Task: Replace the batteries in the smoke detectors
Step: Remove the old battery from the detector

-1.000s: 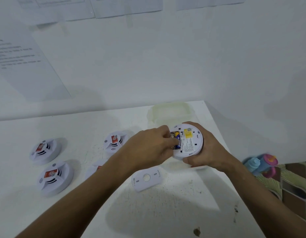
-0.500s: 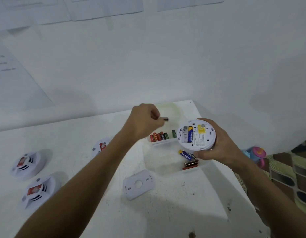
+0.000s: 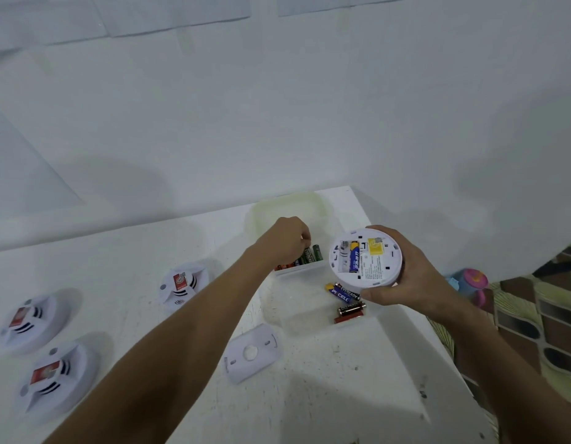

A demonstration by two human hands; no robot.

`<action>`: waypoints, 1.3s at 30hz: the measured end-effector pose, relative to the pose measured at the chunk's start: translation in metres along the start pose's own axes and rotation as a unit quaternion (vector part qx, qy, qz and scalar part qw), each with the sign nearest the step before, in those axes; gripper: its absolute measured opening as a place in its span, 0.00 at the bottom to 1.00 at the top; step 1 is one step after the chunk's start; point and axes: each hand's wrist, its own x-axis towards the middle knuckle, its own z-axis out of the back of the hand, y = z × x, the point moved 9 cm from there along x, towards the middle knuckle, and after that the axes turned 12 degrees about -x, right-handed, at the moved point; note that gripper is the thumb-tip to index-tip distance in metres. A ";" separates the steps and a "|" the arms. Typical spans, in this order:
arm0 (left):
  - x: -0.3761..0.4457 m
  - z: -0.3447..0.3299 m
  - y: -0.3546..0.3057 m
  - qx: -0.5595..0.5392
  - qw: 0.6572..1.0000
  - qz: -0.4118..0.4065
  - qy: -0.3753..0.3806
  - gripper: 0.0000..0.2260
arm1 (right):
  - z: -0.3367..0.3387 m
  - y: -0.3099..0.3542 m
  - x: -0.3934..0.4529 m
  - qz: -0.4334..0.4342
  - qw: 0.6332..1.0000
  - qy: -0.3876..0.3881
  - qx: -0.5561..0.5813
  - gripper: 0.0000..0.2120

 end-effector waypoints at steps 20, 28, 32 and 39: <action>-0.100 0.032 -0.051 -0.117 0.986 -0.104 0.051 0.31 | -0.039 0.028 0.014 0.059 0.997 0.051 -0.020 0.42; -0.100 0.041 -0.056 -0.118 0.987 -0.103 0.023 0.30 | -0.036 0.041 0.023 0.090 0.995 0.004 -0.031 0.39; -0.100 0.040 -0.056 -0.113 0.988 -0.100 0.031 0.29 | -0.039 0.037 0.024 0.087 0.995 -0.001 -0.038 0.41; -0.097 0.030 -0.052 -0.077 0.992 -0.085 0.058 0.30 | -0.050 0.026 0.024 0.075 0.996 0.031 -0.034 0.41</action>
